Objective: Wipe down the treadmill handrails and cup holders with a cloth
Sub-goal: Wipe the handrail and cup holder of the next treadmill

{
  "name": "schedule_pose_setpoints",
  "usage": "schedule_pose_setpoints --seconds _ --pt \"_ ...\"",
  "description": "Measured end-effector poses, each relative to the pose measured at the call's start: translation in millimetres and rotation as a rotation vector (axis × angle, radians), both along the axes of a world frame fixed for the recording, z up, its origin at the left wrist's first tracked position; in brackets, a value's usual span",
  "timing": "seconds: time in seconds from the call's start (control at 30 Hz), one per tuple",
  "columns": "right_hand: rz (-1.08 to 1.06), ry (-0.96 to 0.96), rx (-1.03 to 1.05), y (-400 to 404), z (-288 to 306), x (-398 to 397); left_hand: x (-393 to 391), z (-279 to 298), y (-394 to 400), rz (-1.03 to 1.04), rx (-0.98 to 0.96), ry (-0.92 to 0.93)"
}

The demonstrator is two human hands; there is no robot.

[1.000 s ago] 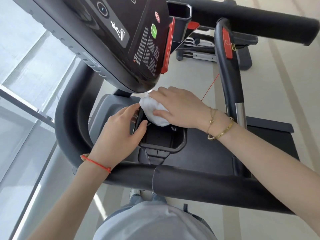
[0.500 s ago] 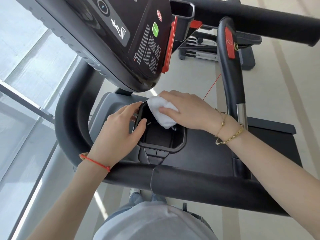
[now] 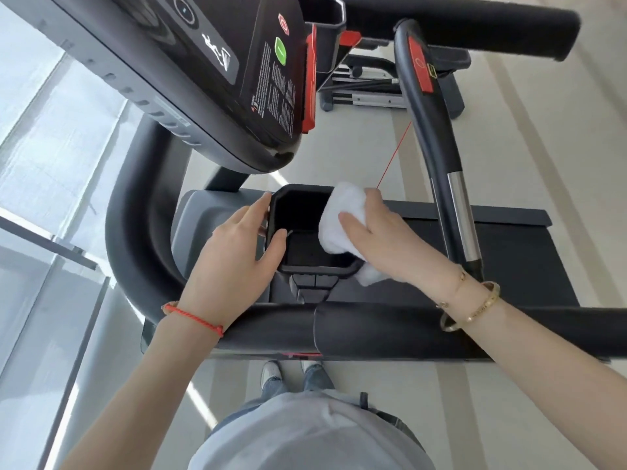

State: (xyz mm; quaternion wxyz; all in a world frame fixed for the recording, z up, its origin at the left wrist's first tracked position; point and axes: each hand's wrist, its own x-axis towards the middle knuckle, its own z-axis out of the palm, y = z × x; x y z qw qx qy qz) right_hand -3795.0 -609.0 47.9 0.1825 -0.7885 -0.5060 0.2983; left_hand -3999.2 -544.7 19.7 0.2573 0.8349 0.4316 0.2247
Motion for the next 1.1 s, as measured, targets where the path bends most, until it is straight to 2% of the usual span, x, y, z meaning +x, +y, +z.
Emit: schedule_pose_setpoints --seconds 0.13,0.3,0.43,0.67,0.8,0.97,1.1 --pt "0.066 -0.101 0.053 4.8 8.6 -3.5 -10.7 2.6 1.5 -0.069 -0.016 -0.008" --pt "0.125 -0.169 0.154 -50.8 17.6 -16.5 -20.5 5.0 0.8 -0.139 -0.011 -0.033" --pt "0.309 -0.411 0.316 -74.5 30.3 -28.8 -26.2 5.9 2.2 -0.177 0.007 -0.017" --pt "0.537 -0.745 0.227 -62.9 27.1 -37.6 -33.4 7.2 -1.3 -0.191 0.006 -0.03" --pt "0.587 -0.934 0.109 -39.8 24.3 -50.2 -32.3 7.8 -2.7 -0.181 0.008 -0.039" --pt "0.589 -0.938 0.16 -36.6 21.7 -50.0 -31.3 6.7 -3.2 -0.165 0.015 -0.045" --pt "0.56 -0.743 0.298 -58.3 17.9 -21.7 -31.8 6.3 -3.0 -0.152 0.026 -0.038"
